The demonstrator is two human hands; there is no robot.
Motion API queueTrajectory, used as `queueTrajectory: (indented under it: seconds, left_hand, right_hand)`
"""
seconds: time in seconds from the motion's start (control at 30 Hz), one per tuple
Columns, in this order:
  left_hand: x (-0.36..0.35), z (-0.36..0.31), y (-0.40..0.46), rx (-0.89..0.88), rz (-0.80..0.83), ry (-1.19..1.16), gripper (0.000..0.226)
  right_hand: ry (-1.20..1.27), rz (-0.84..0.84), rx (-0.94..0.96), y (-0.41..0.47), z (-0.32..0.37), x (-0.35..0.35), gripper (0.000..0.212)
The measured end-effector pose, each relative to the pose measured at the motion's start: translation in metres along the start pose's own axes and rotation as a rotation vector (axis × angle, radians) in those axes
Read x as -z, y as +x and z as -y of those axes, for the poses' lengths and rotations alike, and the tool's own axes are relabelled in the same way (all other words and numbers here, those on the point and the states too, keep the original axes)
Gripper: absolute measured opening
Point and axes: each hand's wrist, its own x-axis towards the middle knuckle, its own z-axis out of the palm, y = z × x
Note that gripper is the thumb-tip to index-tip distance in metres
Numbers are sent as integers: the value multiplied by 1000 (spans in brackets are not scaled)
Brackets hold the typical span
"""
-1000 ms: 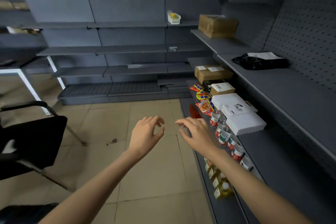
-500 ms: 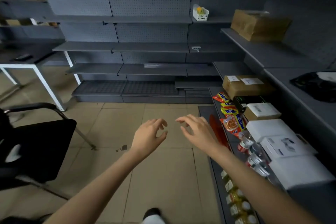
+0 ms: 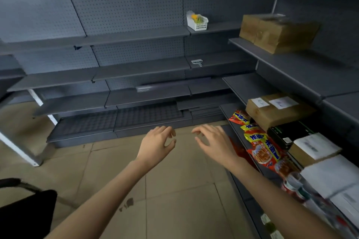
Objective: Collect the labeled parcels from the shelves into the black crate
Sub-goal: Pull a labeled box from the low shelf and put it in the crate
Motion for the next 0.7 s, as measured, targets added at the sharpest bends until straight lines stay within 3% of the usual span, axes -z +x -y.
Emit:
queueTrajectory:
  seconds: [0.4, 0.53, 0.7]
  left_hand:
    - [-110, 11, 205, -136, 81, -146, 11]
    - [-146, 1, 278, -173, 114, -199, 11]
    - [-186, -13, 345, -356, 157, -125, 16]
  right_hand:
    - [-76, -79, -194, 109, -162, -10, 12]
    - [-103, -97, -232, 143, -221, -11, 26]
    - [-176, -94, -290, 165, -278, -4, 24]
